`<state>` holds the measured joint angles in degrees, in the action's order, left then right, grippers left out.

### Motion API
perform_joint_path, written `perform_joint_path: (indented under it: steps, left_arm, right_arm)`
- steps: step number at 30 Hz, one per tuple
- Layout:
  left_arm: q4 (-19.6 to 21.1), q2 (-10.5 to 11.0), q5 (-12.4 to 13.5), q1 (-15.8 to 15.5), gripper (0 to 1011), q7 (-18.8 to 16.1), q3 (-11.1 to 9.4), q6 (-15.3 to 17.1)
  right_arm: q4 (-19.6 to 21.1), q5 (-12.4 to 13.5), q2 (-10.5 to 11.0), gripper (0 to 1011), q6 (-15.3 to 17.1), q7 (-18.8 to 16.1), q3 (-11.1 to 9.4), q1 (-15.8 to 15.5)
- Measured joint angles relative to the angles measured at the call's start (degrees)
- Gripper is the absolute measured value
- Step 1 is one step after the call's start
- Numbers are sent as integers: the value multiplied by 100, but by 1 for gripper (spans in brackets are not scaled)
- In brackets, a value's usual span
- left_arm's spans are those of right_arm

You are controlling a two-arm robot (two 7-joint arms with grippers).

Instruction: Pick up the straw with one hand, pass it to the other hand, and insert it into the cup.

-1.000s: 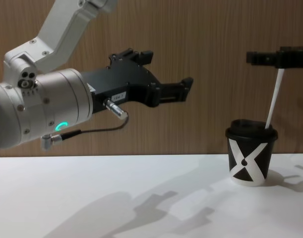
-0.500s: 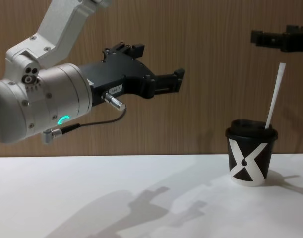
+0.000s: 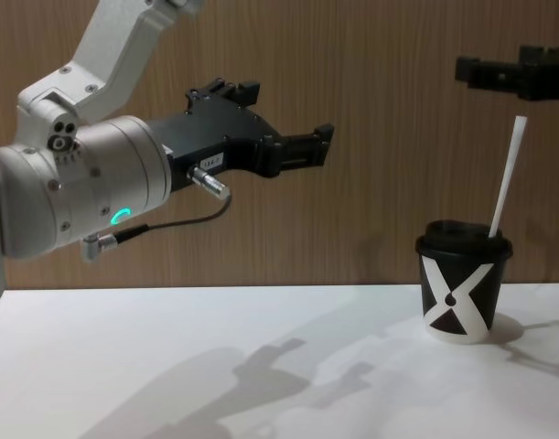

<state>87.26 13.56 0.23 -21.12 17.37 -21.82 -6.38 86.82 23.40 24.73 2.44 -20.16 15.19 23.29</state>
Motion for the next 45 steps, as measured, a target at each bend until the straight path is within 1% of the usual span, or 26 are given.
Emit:
perform_joint_path:
  steps: [9, 16, 30, 45]
  left_arm:
    - [-100, -34, -29, -92, 1003, 57, -8, -43]
    - [-122, -41, -43, -114, 1003, 77, -23, -78]
    - [-108, -20, -63, -105, 1003, 131, -73, -163]
    - [-86, -10, -73, -92, 1003, 146, -89, -209]
  right_arm:
    - [261, 74, 77, 1001, 12, -148, 8, -254]
    - [386, 111, 97, 1001, 35, -197, 38, -369]
    - [533, 174, 104, 1001, 81, -226, 107, -495]
    - [575, 192, 89, 1001, 118, -222, 172, -553]
